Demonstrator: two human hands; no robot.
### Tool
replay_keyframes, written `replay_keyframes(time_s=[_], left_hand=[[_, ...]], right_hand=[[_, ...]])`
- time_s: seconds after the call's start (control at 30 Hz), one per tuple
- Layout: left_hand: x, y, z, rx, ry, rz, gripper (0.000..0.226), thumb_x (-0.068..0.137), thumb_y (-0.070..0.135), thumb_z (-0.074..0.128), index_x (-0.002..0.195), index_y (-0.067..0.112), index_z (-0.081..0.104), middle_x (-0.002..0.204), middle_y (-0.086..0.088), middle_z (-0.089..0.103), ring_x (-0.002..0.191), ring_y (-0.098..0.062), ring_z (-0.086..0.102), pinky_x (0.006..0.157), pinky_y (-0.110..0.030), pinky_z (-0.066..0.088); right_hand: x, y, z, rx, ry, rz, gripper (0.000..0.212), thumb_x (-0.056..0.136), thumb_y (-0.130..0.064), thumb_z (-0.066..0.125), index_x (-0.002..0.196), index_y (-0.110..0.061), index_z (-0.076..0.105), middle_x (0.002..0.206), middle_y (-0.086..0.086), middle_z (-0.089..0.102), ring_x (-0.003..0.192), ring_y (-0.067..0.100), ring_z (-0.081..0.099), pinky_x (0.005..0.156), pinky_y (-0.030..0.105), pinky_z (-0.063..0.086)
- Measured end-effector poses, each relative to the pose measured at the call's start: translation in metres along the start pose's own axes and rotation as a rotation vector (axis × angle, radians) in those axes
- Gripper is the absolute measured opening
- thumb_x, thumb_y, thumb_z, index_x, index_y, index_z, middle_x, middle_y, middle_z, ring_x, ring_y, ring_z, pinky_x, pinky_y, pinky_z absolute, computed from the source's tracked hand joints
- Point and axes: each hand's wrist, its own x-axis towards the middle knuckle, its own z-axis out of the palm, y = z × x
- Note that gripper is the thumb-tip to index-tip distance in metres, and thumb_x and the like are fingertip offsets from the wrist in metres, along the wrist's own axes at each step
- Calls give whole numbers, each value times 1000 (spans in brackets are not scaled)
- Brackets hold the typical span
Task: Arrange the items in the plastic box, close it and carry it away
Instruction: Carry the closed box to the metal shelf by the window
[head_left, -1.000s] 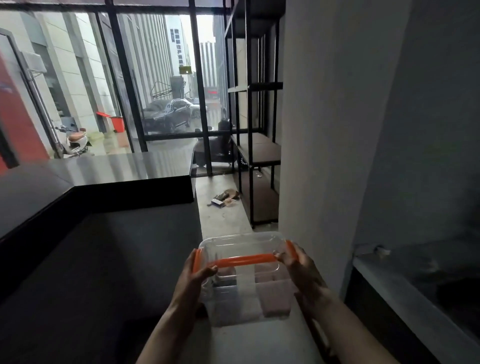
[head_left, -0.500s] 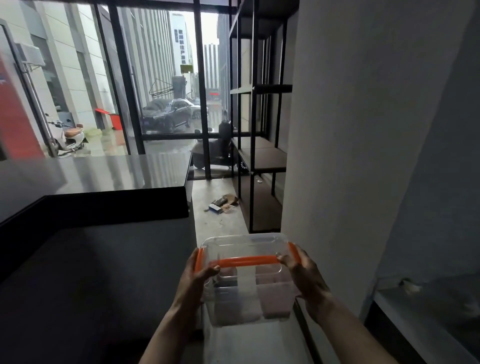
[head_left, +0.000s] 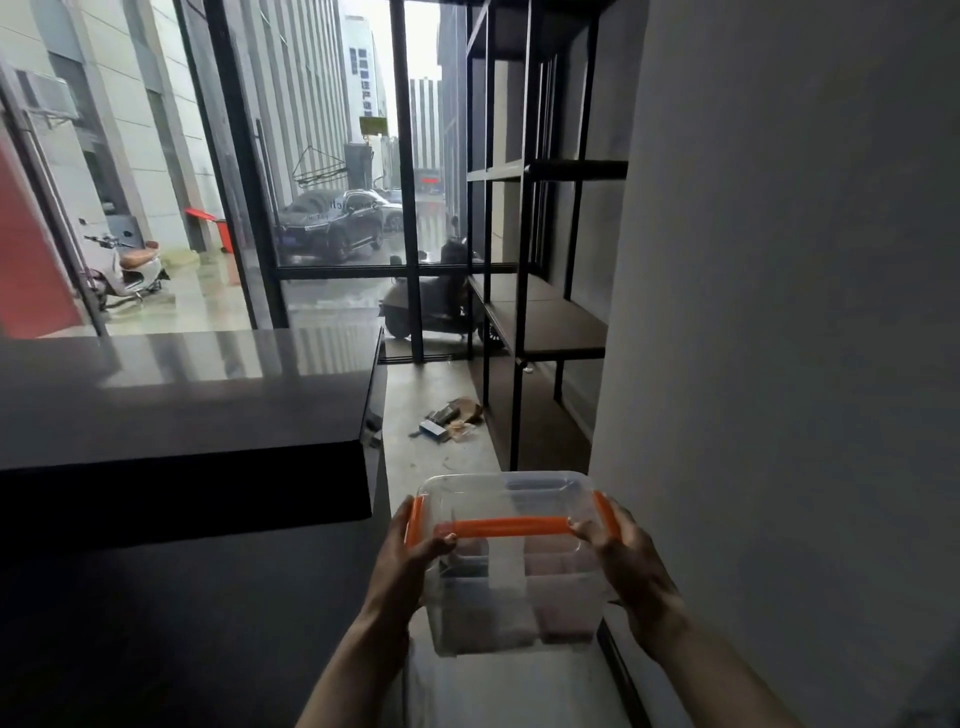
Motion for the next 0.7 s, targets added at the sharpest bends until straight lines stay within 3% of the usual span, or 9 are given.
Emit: replay_keyframes(time_s=[0.13, 0.23, 0.33, 0.4, 0.5, 0.57, 0.7], left_hand=[[86, -8, 11, 3, 15, 16, 97, 58, 42, 78, 148, 36, 44, 134, -5, 64, 113, -23, 67, 68, -36, 57], [159, -15, 18, 20, 46, 0, 104, 56, 45, 80, 151, 37, 40, 137, -7, 62, 117, -27, 65, 74, -43, 59], [247, -13, 26, 33, 82, -20, 112, 51, 50, 84, 152, 36, 38, 141, -10, 60, 120, -32, 64, 88, -59, 58], [302, -7, 32, 26, 100, -31, 108, 50, 49, 87, 148, 39, 43, 140, -9, 61, 119, -32, 66, 89, -59, 58], [375, 2, 37, 11, 110, 9, 87, 48, 48, 83, 130, 50, 53, 128, 3, 67, 111, -21, 68, 75, -42, 60], [421, 6, 33, -3, 127, 4, 101, 49, 49, 81, 143, 46, 45, 131, 7, 64, 112, -16, 64, 72, -39, 57], [525, 5, 15, 1, 176, -6, 114, 53, 50, 83, 155, 44, 32, 145, 0, 54, 126, -27, 58, 95, -58, 53]], right_hand=[[97, 0, 6, 1, -10, 5, 76, 94, -38, 67, 160, -31, 31, 149, 13, 53, 127, 38, 59, 99, 61, 54], [177, -6, 10, 27, -44, 17, 81, 93, -39, 69, 162, -32, 27, 152, 12, 49, 131, 37, 55, 103, 61, 52], [266, -24, 12, 27, -74, 20, 96, 77, -52, 73, 160, -35, 28, 154, 10, 48, 132, 35, 55, 105, 60, 51], [321, -37, 14, 27, -93, 16, 90, 83, -46, 74, 160, -35, 29, 153, 9, 49, 132, 34, 55, 105, 59, 51], [405, -58, 25, 25, -122, -9, 77, 93, -36, 70, 159, -32, 31, 146, 4, 51, 126, 28, 55, 103, 50, 51], [452, -73, 38, 11, -136, -32, 69, 98, -27, 66, 159, -27, 34, 139, 3, 52, 119, 23, 54, 95, 41, 49], [558, -94, 69, -9, -160, -59, 68, 97, -27, 67, 157, -29, 36, 137, 3, 56, 121, 26, 59, 103, 49, 53]])
